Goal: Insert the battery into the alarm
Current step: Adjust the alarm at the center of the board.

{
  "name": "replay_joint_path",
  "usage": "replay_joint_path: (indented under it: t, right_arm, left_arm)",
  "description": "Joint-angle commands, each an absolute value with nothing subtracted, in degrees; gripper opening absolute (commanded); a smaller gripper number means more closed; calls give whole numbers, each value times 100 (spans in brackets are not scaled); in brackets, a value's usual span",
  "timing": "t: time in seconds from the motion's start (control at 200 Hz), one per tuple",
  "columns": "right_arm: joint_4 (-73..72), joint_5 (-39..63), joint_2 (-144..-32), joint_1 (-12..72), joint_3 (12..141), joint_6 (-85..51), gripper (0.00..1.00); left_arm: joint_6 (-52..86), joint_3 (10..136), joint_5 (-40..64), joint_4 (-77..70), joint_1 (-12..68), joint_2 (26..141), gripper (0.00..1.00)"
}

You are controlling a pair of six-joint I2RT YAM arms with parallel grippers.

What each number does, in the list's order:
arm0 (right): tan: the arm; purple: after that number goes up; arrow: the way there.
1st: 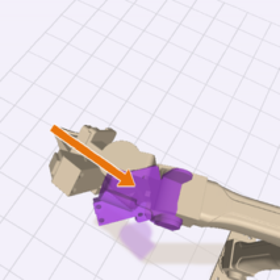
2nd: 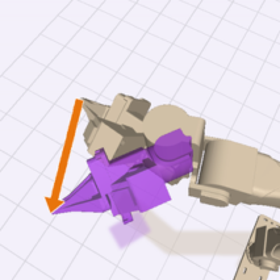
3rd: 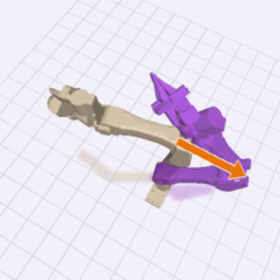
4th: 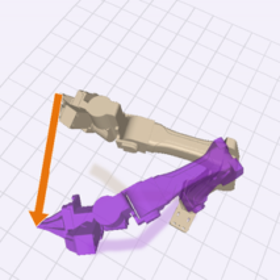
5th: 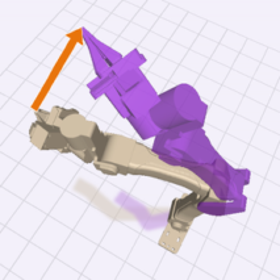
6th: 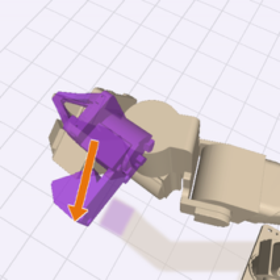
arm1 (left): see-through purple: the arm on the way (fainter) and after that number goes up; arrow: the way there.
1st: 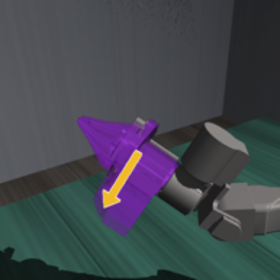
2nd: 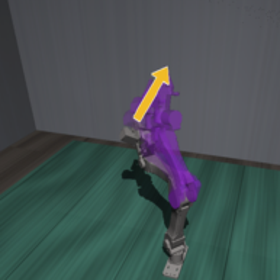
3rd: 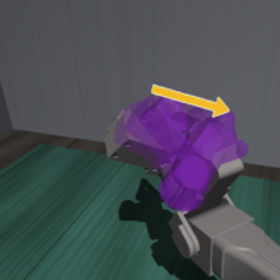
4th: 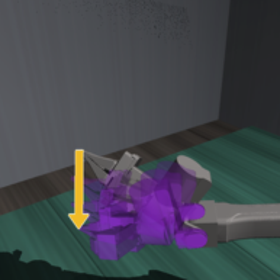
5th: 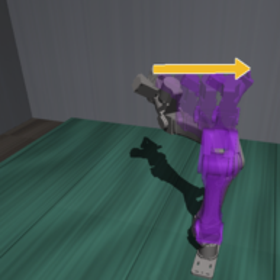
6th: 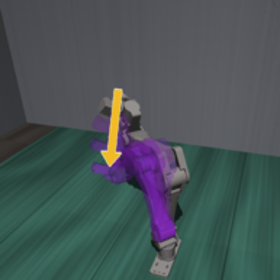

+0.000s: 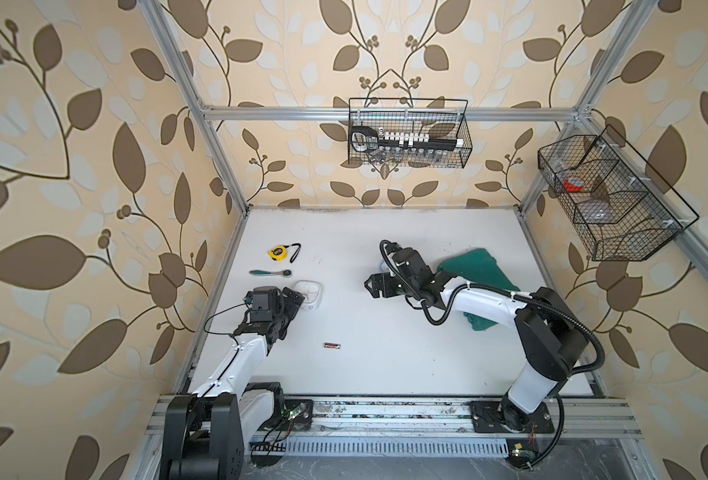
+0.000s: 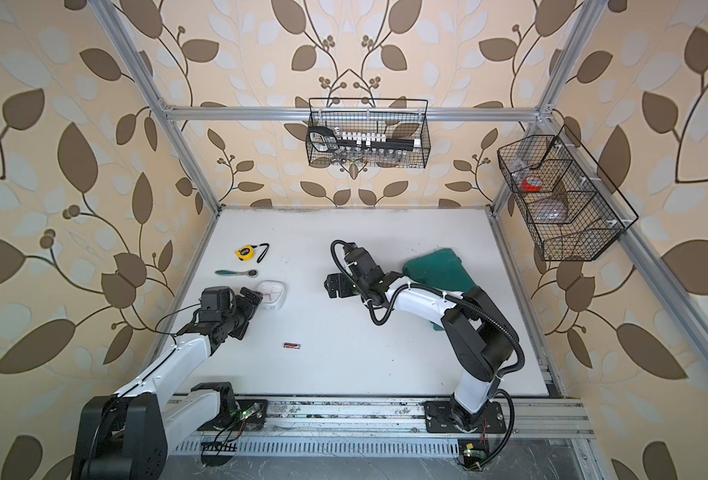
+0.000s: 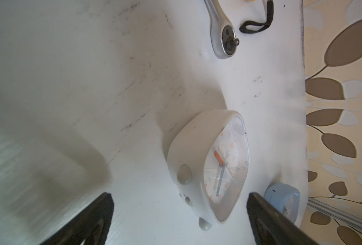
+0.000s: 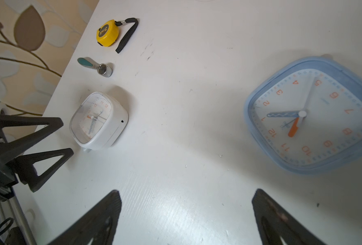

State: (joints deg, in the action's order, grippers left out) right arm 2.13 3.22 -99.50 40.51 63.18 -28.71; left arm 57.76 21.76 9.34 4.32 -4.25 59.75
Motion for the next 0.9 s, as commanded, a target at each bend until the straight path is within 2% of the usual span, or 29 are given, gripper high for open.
replay_joint_path:
  t: [0.0, 0.63, 0.765, 0.895]
  right_arm:
    - [59, 497, -9930, 4087, 6394, -2775, 95]
    - [-316, 720, -9602, 4051, 5912, -2892, 95]
    - [-394, 721, -9501, 4007, 5751, -2916, 95]
    - [-437, 764, -9483, 3973, 5670, -2944, 95]
  left_arm:
    - [6048, 2090, 1416, -137, -541, 6151, 99]
    - [6760, 1805, 2083, -1772, -674, 7540, 99]
    - [6909, 1686, 2013, -2012, -674, 7640, 98]
    - [7004, 1609, 2114, -2562, -684, 7952, 93]
